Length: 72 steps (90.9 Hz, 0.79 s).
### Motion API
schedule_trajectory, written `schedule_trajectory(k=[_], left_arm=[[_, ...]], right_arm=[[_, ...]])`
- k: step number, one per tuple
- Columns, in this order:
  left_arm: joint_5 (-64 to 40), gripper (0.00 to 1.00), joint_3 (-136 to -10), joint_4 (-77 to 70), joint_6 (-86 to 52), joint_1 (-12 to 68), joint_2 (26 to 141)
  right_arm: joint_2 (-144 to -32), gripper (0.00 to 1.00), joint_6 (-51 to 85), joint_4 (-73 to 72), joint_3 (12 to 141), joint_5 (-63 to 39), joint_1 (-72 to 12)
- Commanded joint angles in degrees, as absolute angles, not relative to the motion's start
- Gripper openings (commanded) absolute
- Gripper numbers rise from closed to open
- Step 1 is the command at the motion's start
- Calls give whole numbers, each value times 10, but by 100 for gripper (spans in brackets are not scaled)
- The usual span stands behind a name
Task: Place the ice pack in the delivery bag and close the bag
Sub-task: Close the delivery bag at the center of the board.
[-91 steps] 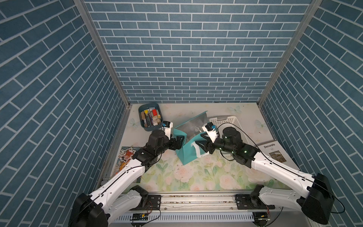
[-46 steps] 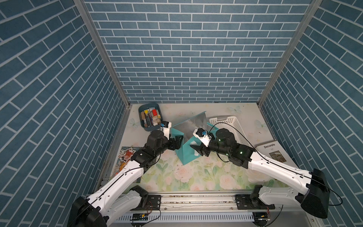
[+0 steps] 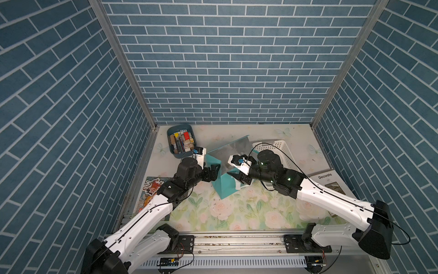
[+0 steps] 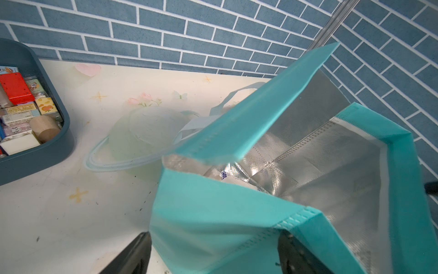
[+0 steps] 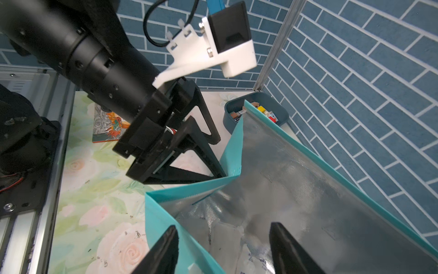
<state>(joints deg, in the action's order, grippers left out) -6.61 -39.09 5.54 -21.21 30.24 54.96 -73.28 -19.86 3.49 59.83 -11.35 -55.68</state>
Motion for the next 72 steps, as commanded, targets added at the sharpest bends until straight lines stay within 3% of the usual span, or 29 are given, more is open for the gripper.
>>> schedule_trajectory(k=[1,30,51,60,72], left_arm=[[-59,87,-397,60,-211,299,542],[-36,83,-390,57,-192,292,520],[-84,82,-395,46,-171,263,534],[-127,81,-394,42,-159,234,539],[-172,79,-393,36,-146,201,554]], right_arm=[[-745,58,-205,53,618,-163,-561],[-757,47,-202,64,617,-197,-564],[-784,31,-201,66,634,-186,-565],[-790,31,-203,73,641,-196,-565],[-785,40,-208,81,642,-197,-565]])
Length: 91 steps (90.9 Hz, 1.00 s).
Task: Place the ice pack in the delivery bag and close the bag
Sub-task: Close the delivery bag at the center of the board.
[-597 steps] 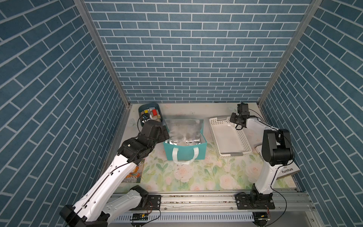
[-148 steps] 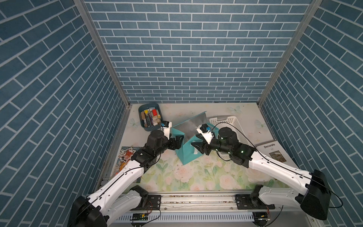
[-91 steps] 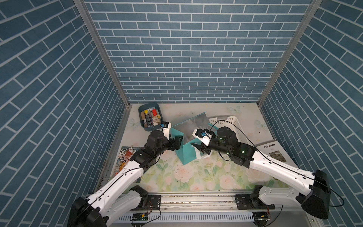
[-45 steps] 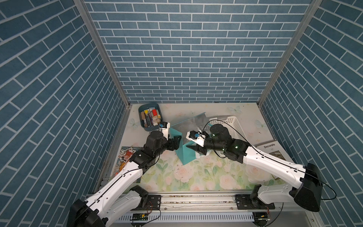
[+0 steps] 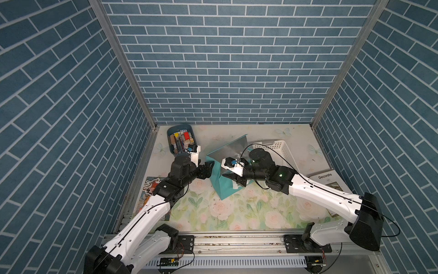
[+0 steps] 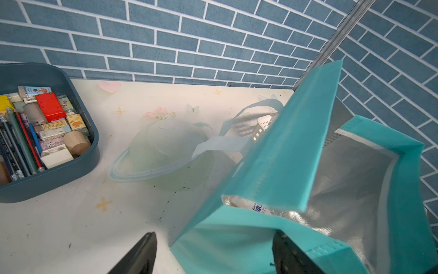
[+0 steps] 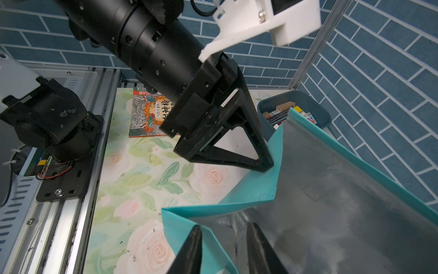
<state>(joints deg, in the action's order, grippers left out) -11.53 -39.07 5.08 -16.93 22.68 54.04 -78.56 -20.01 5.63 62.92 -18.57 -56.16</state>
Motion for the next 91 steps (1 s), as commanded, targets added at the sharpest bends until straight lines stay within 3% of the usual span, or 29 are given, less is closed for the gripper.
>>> schedule_trajectory(k=[1,25,53,83,91], left_arm=[[-176,79,-392,35,-146,199,555],[-249,76,-399,1,-145,179,610],[-308,63,-422,-7,-149,178,655],[-321,58,-427,-6,-153,178,653],[-326,54,-426,-6,-156,178,653]], right_arm=[[-784,41,-209,82,642,-197,-566],[-754,44,-217,110,629,-194,-566],[-770,44,-223,111,620,-185,-565],[-812,31,-230,93,645,-150,-564],[-813,23,-233,90,645,-143,-564]])
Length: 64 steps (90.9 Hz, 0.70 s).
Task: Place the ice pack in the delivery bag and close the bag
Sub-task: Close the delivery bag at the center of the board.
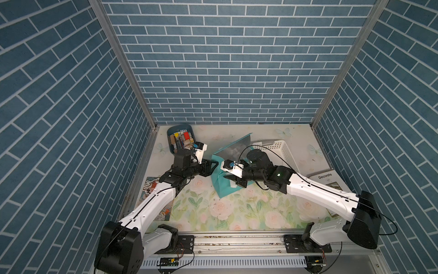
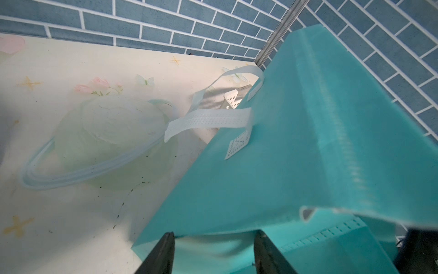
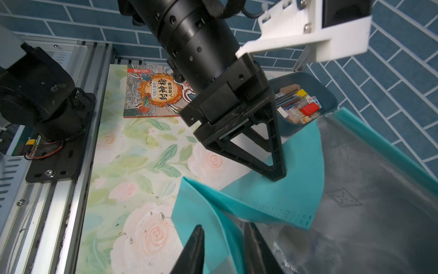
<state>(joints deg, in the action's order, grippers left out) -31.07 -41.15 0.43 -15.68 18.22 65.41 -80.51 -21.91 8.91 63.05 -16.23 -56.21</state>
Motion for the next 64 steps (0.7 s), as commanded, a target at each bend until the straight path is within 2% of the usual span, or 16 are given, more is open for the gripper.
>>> schedule_trajectory(k=[1,14,34,64], left_arm=[[-326,54,-426,-6,-157,178,654],[-326,51,-423,-5,-167,178,650],[-335,50,-418,-4,-187,178,646],[-344,50,-369,-58,-248,178,606]], right_arm=[[-813,22,-233,89,645,-142,-564],[-805,0,-232,65,636,-123,-564],[-816,0,-218,32,640,-79,-560],[-856,0,-186,-4,672,-89,-543]])
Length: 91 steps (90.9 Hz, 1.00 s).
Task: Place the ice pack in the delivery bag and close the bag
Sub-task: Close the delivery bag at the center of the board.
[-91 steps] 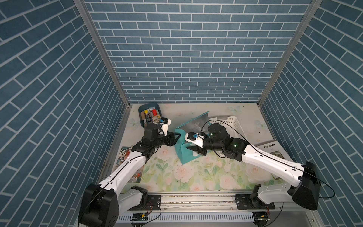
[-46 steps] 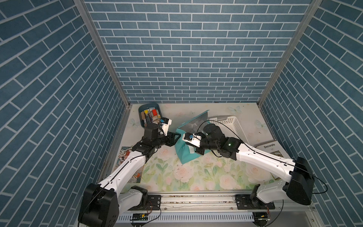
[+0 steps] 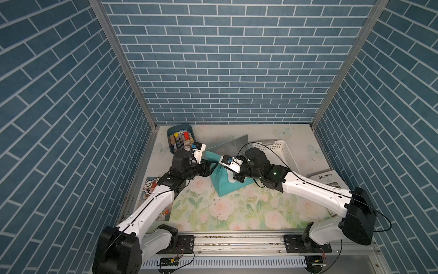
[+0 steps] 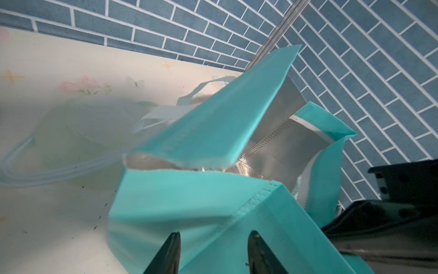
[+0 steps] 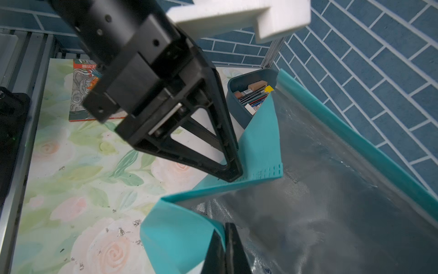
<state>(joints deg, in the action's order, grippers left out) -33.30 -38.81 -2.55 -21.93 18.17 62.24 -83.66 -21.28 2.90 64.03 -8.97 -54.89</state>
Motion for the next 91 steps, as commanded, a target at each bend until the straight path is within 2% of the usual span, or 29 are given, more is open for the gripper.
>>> schedule_trajectory(k=[1,21,30,53,70,91], left_arm=[[-345,50,-367,-61,-250,178,605],[-342,48,-352,-65,-269,179,590],[-309,43,-356,-30,-260,179,573],[-285,73,-336,-11,-266,187,483],[-224,75,-295,-45,-275,238,442],[-196,74,-264,-121,-292,266,460]], right_arm=[[-857,0,-185,-6,673,-90,-542],[-880,0,-166,-18,697,-98,-528],[-884,0,-161,-18,701,-99,-528],[-878,0,-143,3,699,-101,-527],[-878,0,-121,22,710,-98,-527],[-879,0,-100,54,730,-110,-527]])
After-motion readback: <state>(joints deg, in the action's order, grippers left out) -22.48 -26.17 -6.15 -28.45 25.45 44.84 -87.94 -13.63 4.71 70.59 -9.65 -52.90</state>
